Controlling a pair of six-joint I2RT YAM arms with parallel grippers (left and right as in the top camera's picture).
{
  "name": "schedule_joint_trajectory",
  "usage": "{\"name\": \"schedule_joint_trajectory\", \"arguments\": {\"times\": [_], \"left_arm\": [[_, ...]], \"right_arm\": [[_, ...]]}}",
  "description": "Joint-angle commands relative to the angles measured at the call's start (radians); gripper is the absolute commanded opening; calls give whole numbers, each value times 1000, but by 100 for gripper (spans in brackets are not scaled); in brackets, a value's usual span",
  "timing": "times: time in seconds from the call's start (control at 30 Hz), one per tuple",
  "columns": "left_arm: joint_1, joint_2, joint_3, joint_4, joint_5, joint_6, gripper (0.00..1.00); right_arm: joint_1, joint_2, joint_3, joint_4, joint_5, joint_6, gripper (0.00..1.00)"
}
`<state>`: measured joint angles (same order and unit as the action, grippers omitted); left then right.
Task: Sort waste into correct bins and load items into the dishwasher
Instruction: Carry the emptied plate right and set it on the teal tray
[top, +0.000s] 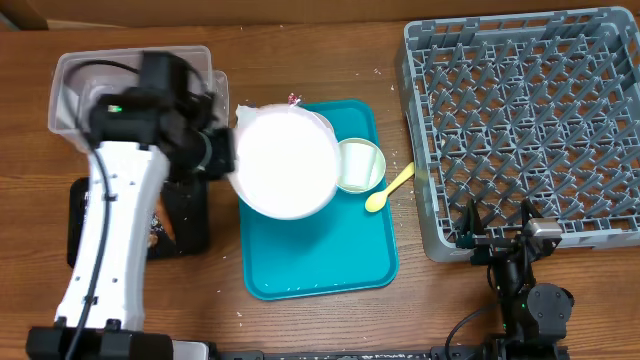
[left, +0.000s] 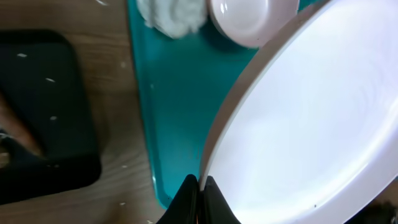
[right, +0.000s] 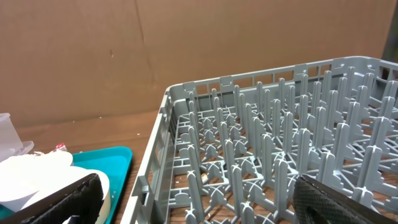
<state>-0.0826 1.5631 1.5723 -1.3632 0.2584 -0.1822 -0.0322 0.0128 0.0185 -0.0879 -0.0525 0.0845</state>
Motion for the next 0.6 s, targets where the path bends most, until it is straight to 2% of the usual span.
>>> {"name": "schedule_joint_trajectory", "arguments": {"times": [0.0,0.2,0.57], "left_arm": [[-64,-7,-82,12,37,-34,4],[-159,12,-239,18,-61,-158,4],[-209,19,-447,168,-60,-224,4]], "right_arm": [[-1,-10,-10,7,-2,-3,100],[-1,-10,-10,7,-2,-3,100],[-1,-10,-10,8,-2,-3,100]]}}
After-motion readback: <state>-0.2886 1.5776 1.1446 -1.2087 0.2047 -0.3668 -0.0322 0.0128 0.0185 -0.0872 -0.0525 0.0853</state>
